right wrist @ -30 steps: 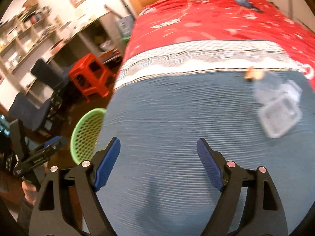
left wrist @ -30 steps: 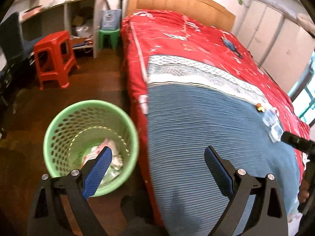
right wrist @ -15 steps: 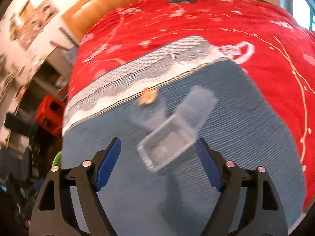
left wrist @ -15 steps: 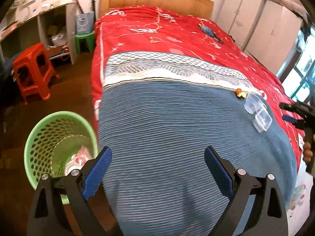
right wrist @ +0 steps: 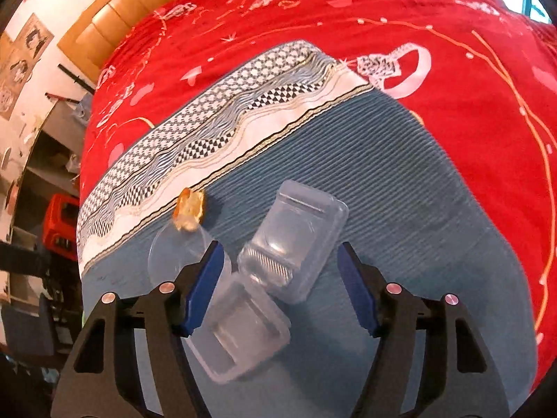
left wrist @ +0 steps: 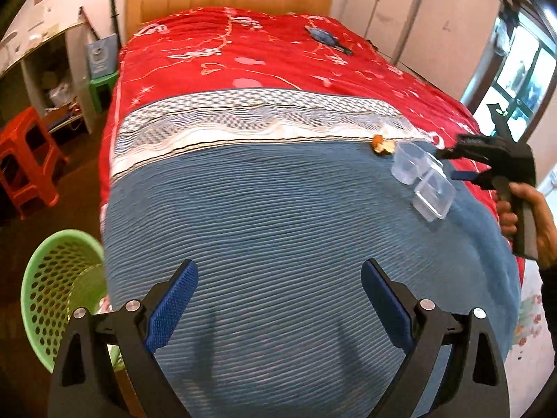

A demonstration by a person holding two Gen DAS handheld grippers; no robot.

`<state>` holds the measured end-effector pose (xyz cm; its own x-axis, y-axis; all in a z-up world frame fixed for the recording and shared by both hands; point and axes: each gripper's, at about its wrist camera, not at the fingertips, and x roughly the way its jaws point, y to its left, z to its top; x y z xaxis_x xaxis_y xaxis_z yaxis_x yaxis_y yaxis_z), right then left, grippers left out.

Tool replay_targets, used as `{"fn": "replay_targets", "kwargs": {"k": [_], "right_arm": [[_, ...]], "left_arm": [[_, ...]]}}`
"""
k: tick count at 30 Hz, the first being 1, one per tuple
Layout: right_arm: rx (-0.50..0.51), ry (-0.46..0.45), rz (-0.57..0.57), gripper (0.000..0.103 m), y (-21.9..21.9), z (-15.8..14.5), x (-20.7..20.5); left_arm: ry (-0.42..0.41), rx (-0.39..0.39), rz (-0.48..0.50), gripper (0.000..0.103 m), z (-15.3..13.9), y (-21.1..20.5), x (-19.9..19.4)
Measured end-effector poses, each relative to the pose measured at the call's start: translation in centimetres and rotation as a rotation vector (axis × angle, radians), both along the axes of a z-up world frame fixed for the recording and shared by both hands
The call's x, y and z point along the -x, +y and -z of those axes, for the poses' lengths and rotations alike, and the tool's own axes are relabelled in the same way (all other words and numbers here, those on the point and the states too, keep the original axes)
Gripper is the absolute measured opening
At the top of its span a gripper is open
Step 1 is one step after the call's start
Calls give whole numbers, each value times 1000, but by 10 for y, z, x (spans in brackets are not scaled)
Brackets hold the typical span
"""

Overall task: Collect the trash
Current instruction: 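Grasp the clear hinged box with the right tool while the left tool grasps the clear rectangular tray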

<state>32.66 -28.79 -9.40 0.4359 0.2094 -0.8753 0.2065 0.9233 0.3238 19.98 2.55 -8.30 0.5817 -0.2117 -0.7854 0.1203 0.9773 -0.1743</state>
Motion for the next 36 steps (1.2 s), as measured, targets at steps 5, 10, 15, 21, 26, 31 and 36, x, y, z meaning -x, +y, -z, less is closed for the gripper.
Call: {"fn": "replay_targets", "kwargs": {"k": [5, 10, 15, 21, 26, 31, 36], "right_arm": [[10, 46, 19, 68, 0, 13, -16], [41, 73, 21, 67, 2, 23, -23], [71, 60, -7, 61, 6, 21, -23], [48, 10, -24, 60, -2, 9, -11], [38, -41, -38, 57, -16, -7, 2], [41, -84, -54, 57, -25, -21, 15], [21, -120, -66, 57, -33, -32, 26]], "left_arm": [[0, -4, 56, 91, 1, -24, -8], [-11, 0, 103, 91, -2, -47, -15], [-20, -17, 156, 91, -3, -69, -23], [-7, -5, 244, 91, -2, -101, -39], [5, 10, 333, 91, 2, -136, -51], [-12, -24, 402, 91, 8, -171, -63], [-30, -55, 455, 91, 16, -197, -77]]}}
